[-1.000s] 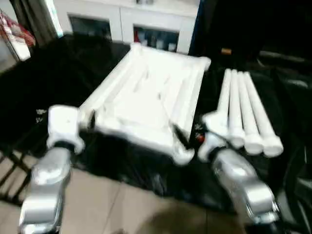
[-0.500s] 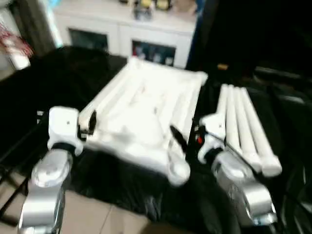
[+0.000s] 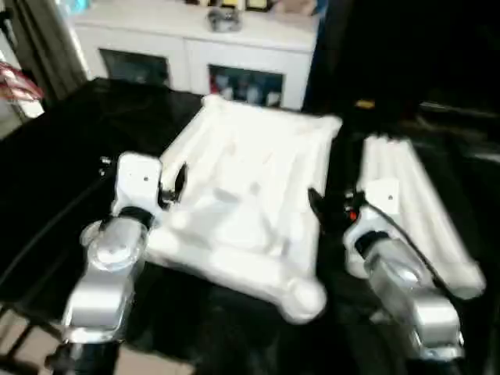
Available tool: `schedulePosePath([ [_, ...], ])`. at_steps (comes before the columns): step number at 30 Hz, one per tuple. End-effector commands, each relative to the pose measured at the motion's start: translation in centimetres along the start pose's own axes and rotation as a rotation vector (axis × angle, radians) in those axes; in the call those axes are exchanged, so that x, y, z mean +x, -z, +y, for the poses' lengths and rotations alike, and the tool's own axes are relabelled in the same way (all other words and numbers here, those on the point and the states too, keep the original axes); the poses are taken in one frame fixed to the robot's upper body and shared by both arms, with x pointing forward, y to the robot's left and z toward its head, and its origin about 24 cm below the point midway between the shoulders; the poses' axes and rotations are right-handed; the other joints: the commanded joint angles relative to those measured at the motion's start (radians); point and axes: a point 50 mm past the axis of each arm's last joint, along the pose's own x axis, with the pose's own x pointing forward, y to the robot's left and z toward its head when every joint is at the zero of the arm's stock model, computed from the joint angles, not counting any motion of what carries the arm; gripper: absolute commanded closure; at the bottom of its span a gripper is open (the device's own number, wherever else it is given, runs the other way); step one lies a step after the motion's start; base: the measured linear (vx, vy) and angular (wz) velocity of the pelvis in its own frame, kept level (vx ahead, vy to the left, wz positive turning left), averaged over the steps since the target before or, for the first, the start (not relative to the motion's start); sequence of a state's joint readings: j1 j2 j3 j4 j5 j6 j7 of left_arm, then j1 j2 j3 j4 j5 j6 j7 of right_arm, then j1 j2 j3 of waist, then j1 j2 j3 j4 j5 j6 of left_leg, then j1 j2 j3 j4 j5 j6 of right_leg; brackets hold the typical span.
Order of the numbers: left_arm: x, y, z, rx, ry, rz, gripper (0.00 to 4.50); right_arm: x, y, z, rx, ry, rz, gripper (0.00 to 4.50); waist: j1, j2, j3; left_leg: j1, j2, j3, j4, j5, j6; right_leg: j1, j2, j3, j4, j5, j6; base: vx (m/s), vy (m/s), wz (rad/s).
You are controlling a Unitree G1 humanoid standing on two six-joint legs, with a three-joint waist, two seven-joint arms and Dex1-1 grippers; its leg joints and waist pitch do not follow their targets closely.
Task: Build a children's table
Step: Move to table, then move table base
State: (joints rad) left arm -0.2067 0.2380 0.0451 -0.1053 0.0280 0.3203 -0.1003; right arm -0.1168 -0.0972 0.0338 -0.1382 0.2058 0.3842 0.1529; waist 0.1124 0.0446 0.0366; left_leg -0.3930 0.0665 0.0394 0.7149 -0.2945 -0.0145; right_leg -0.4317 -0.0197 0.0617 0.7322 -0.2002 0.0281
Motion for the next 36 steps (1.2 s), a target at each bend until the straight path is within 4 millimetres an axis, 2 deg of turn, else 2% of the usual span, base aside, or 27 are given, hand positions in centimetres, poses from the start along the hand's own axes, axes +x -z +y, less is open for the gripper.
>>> schedulePosePath([
  [1,0.4,-1.0,-0.9,0.004,0.029,-0.037,0.73,-0.1,-0.7,-1.0,-0.025,0.041,-0.010,0.10,-0.019,0.052,-0.055,0.038,0.151,-0.081,-0.203,-0.161,-0.341,-0.002,-0.013,-0.087,-0.019,-0.028,-0.037,-0.071,0.185,0.21],
  [2,0.5,-1.1,-1.0,0.009,0.037,-0.040,0.73,-0.1,-0.8,-1.0,-0.020,0.037,-0.011,0.10,-0.037,0.052,-0.059,0.052,0.160,-0.102,-0.208,-0.150,-0.397,0.005,-0.021,-0.091,-0.023,-0.033,-0.035,-0.065,0.128,0.07],
  [3,0.6,-1.2,-1.2,0.005,0.051,-0.052,0.73,-0.1,-0.8,-0.9,-0.016,0.034,-0.010,0.10,-0.056,0.036,-0.074,0.078,0.175,-0.133,-0.194,-0.045,-0.351,0.014,-0.045,-0.089,-0.043,-0.055,-0.015,-0.065,0.128,0.07],
  [4,0.6,-1.3,-1.3,0.000,0.060,-0.060,0.73,0.0,-0.9,-0.9,-0.011,0.030,-0.009,0.10,-0.059,0.029,-0.068,0.073,0.180,-0.128,-0.193,0.047,-0.264,0.034,-0.065,-0.084,-0.065,-0.032,-0.023,-0.087,0.067,-0.02],
  [5,0.6,-1.4,-1.4,-0.001,0.068,-0.063,0.73,0.0,-0.9,-0.9,-0.011,0.030,-0.009,0.10,-0.062,0.017,-0.066,0.057,0.151,-0.106,-0.190,0.068,-0.221,0.065,-0.080,-0.074,-0.103,0.014,-0.045,-0.094,0.023,0.03],
  [6,0.7,-1.5,-1.5,0.007,0.097,-0.071,0.73,0.1,-1.0,-1.0,-0.012,0.030,-0.009,0.10,-0.066,0.009,-0.063,0.044,0.123,-0.083,-0.180,0.041,-0.212,0.081,-0.099,-0.063,-0.133,0.060,-0.062,-0.094,0.023,0.03],
  [7,0.7,-1.5,-1.5,0.007,0.097,-0.071,0.73,0.1,-1.0,-1.0,-0.012,0.030,-0.009,0.10,-0.068,-0.015,-0.052,-0.006,0.092,-0.036,-0.169,-0.039,-0.177,0.129,-0.168,-0.038,-0.172,0.110,-0.087,-0.102,-0.032,-0.02],
  [8,0.7,-1.6,-1.6,0.022,0.127,-0.074,0.73,0.2,-1.1,-1.0,-0.009,0.024,-0.006,0.10,-0.050,-0.031,-0.047,-0.001,0.092,-0.007,-0.145,-0.063,-0.085,0.131,-0.215,-0.025,-0.204,-0.027,-0.067,-0.116,-0.072,-0.06],
  [9,0.7,-1.6,-1.7,0.021,0.139,-0.074,0.73,0.2,-1.2,-1.0,-0.011,0.020,-0.008,0.10,-0.043,-0.038,-0.043,0.010,0.093,0.003,-0.136,-0.058,-0.053,0.121,-0.216,-0.025,-0.222,-0.162,-0.065,-0.116,-0.072,-0.06],
  [10,0.7,-1.6,-1.7,0.021,0.149,-0.075,0.73,0.2,-1.2,-1.0,-0.012,0.017,-0.009,0.10,-0.045,-0.036,-0.036,0.010,0.107,0.012,-0.150,-0.046,-0.009,0.119,-0.203,-0.036,-0.229,-0.377,-0.101,-0.107,-0.061,-0.10],
  [11,0.7,-1.6,-1.8,0.018,0.162,-0.076,0.73,0.2,-1.3,-1.0,-0.015,0.013,-0.011,0.10,-0.054,-0.023,-0.031,0.008,0.130,0.014,-0.179,-0.126,-0.007,0.108,-0.170,-0.053,-0.225,-0.490,-0.132,-0.076,-0.018,-0.14],
  [12,0.7,-1.6,-2.1,0.015,0.200,-0.073,0.73,0.2,-1.5,-1.0,-0.026,0.002,-0.017,0.10,-0.062,-0.018,-0.032,0.015,0.143,0.009,-0.188,-0.199,-0.020,0.100,-0.156,-0.060,-0.218,-0.485,-0.144,-0.076,-0.018,-0.14],
  [13,0.6,-1.3,-2.7,0.000,0.288,-0.039,0.73,0.2,-1.7,-1.1,-0.045,-0.037,-0.023,0.10,-0.077,-0.007,-0.033,0.017,0.156,-0.004,-0.205,-0.341,-0.054,0.096,-0.140,-0.069,-0.199,-0.416,-0.153,-0.053,-0.005,-0.12],
  [14,0.5,-1.1,-3.0,-0.010,0.340,-0.017,0.73,0.2,-1.9,-1.1,-0.056,-0.061,-0.025,0.10,-0.085,-0.005,-0.033,0.017,0.153,-0.006,-0.212,-0.422,-0.080,0.099,-0.143,-0.071,-0.192,-0.355,-0.160,0.000,0.000,0.00],
  [15,0.2,-1.1,-3.5,-0.004,0.430,-0.009,0.73,0.1,-2.1,-1.2,-0.078,-0.116,-0.028,0.10,-0.085,0.003,-0.032,0.019,0.152,-0.005,-0.211,-0.441,-0.088,0.097,-0.148,-0.069,-0.193,-0.340,-0.164,0.000,0.000,0.00],
  [16,0.0,-1.0,-3.8,0.001,0.486,-0.006,0.73,0.0,-2.3,-1.3,-0.091,-0.151,-0.028,0.10,-0.083,-0.005,-0.031,0.023,0.151,0.003,-0.205,-0.444,-0.083,0.093,-0.159,-0.061,-0.201,-0.346,-0.169,0.000,0.000,0.00],
  [17,-0.3,-1.0,-4.0,0.043,0.570,-0.011,0.73,-0.1,-2.5,-1.5,-0.123,-0.204,-0.018,0.10,-0.078,0.003,-0.030,0.022,0.150,0.010,-0.201,-0.404,-0.071,0.093,-0.166,-0.055,-0.203,-0.340,-0.180,0.000,0.000,0.00],
  [19,-0.7,-0.9,-4.3,0.075,0.663,-0.017,0.73,-0.3,-2.6,-1.6,-0.146,-0.260,-0.003,0.10,-0.074,-0.005,-0.032,0.017,0.152,0.020,-0.198,-0.330,-0.041,0.100,-0.166,-0.053,-0.201,-0.304,-0.192,0.000,0.000,0.00],
  [20,-1.0,-0.8,-4.5,0.107,0.751,-0.030,0.73,-0.5,-2.7,-1.7,-0.175,-0.316,0.013,0.10,-0.072,-0.002,-0.033,0.014,0.154,0.025,-0.197,-0.284,-0.020,0.103,-0.164,-0.054,-0.199,-0.267,-0.204,0.000,0.000,0.00],
  [22,-2.2,-0.8,-5.1,0.008,1.007,-0.014,0.73,-1.1,-2.7,-2.2,-0.211,-0.420,0.059,0.10,-0.068,0.002,-0.035,0.016,0.157,0.032,-0.194,-0.225,0.001,0.105,-0.163,-0.056,-0.189,-0.212,-0.231,0.000,0.000,0.00],
  [24,-2.4,-0.8,-5.2,0.019,1.082,0.011,0.73,-1.6,-2.7,-2.2,-0.225,-0.487,0.081,0.10,-0.069,0.005,-0.038,0.014,0.159,0.038,-0.192,-0.162,0.022,0.107,-0.159,-0.059,-0.179,-0.125,-0.263,0.000,0.000,0.00],
  [26,-2.6,-0.7,-5.2,0.033,1.153,0.045,0.73,-2.0,-2.6,-2.2,-0.250,-0.553,0.109,0.10,-0.067,0.005,-0.041,0.015,0.158,0.041,-0.186,-0.096,0.067,0.114,-0.156,-0.063,-0.170,-0.029,-0.286,0.000,0.000,0.00],
  [29,-3.2,0.3,-5.4,0.120,1.312,0.182,0.73,-3.2,-2.3,-2.1,-0.285,-0.713,0.198,0.10,-0.067,0.013,-0.039,0.021,0.161,0.042,-0.184,-0.098,0.092,0.114,-0.155,-0.063,-0.170,-0.036,-0.294,0.000,0.000,0.00],
  [30,-3.2,0.4,-5.4,0.124,1.315,0.185,0.73,-3.2,-2.3,-2.1,-0.288,-0.716,0.200,0.10,-0.068,0.010,-0.037,0.022,0.162,0.042,-0.186,-0.109,0.092,0.114,-0.154,-0.063,-0.172,-0.049,-0.294,0.000,0.000,0.00],
  [34,-3.2,1.4,-6.0,0.194,1.370,0.229,0.89,-3.7,-2.1,-2.2,-0.327,-0.761,0.241,0.09,-0.069,0.012,-0.032,0.025,0.164,0.045,-0.189,-0.157,0.066,0.110,-0.155,-0.060,-0.183,-0.131,-0.303,0.000,0.000,0.00],
  [35,-2.5,2.1,-6.5,0.246,1.347,0.224,1.02,-3.7,-2.1,-2.2,-0.323,-0.743,0.229,0.09,-0.069,0.021,-0.032,0.030,0.165,0.046,-0.189,-0.187,0.052,0.107,-0.155,-0.059,-0.186,-0.159,-0.296,0.000,0.000,0.00],
  [36,-2.5,2.1,-6.5,0.246,1.347,0.224,1.09,-3.7,-2.1,-2.2,-0.323,-0.743,0.229,0.09,-0.070,0.017,-0.031,0.032,0.164,0.049,-0.188,-0.201,0.046,0.104,-0.155,-0.057,-0.190,-0.174,-0.295,0.000,0.000,0.00],
])
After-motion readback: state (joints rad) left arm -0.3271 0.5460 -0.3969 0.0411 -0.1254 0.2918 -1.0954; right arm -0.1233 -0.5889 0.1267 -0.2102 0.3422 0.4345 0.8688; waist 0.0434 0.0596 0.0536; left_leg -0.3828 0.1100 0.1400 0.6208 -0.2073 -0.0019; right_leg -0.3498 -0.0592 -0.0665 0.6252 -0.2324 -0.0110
